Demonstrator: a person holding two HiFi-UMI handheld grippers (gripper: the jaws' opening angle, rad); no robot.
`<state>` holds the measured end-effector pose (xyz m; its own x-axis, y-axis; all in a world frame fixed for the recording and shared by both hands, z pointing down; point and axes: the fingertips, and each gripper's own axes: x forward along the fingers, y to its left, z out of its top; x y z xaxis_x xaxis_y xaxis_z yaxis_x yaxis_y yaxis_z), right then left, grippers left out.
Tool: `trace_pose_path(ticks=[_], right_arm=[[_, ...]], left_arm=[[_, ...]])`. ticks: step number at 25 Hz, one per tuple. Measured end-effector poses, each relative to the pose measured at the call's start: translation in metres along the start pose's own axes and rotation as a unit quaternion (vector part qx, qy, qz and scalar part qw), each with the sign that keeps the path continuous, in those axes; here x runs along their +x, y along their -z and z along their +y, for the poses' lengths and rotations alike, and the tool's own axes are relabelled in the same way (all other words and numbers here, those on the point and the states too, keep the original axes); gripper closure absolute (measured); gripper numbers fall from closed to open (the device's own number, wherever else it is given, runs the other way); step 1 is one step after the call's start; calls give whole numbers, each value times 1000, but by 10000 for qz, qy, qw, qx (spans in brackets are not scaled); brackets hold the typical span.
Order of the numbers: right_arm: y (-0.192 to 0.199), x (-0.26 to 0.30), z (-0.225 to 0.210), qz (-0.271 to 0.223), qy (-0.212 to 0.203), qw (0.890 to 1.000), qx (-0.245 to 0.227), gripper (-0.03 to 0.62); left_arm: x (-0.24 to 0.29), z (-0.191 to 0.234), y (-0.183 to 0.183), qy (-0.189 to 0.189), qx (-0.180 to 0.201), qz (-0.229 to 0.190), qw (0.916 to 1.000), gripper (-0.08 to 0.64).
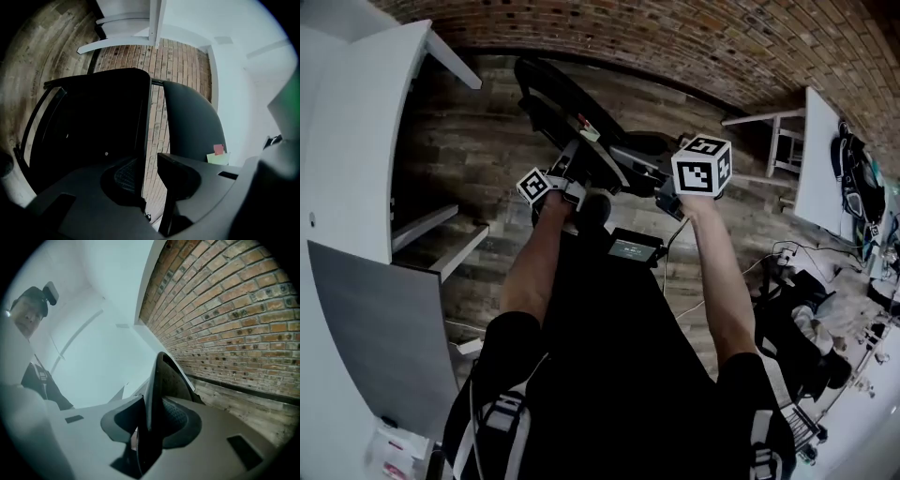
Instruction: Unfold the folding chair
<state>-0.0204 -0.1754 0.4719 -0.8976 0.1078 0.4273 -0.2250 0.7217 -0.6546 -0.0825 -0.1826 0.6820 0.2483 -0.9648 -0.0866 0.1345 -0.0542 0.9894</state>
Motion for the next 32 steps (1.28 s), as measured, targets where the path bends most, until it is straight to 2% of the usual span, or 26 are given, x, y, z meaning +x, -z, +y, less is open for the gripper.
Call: trace_pose_path(ticks=[4, 9, 12, 15, 18, 22, 26, 32], right_arm=[[5, 6, 11, -37, 159, 9998, -73, 476], [18, 21, 34, -111, 365, 9990, -249, 476], [21, 22, 43, -300, 527, 9981, -86, 477], [16, 14, 46, -596, 870, 9940, 297, 477], [13, 4, 48, -953, 1270, 9848, 702, 476], [23, -11, 55, -1530, 1571, 9704, 1011, 476], [40, -27, 55, -1932, 1837, 9564, 1191, 476], [63, -61, 52, -2468, 2192, 9327, 1450, 476]], left_arm=[[-9, 6, -5, 13, -224, 123, 9997, 462], [-26, -1, -6, -12, -266, 448, 9986, 462], [-32, -1, -5, -99, -123, 728, 9972, 462], [-29, -10, 6, -94, 22, 1151, 9933, 460], [-24, -17, 18, -112, -142, 1508, 9884, 443], [-19, -17, 37, -127, -260, 1956, 9802, 420], [-15, -9, 57, -302, -119, 2350, 9715, 419], [1, -6, 90, -463, 348, 2943, 9540, 419]])
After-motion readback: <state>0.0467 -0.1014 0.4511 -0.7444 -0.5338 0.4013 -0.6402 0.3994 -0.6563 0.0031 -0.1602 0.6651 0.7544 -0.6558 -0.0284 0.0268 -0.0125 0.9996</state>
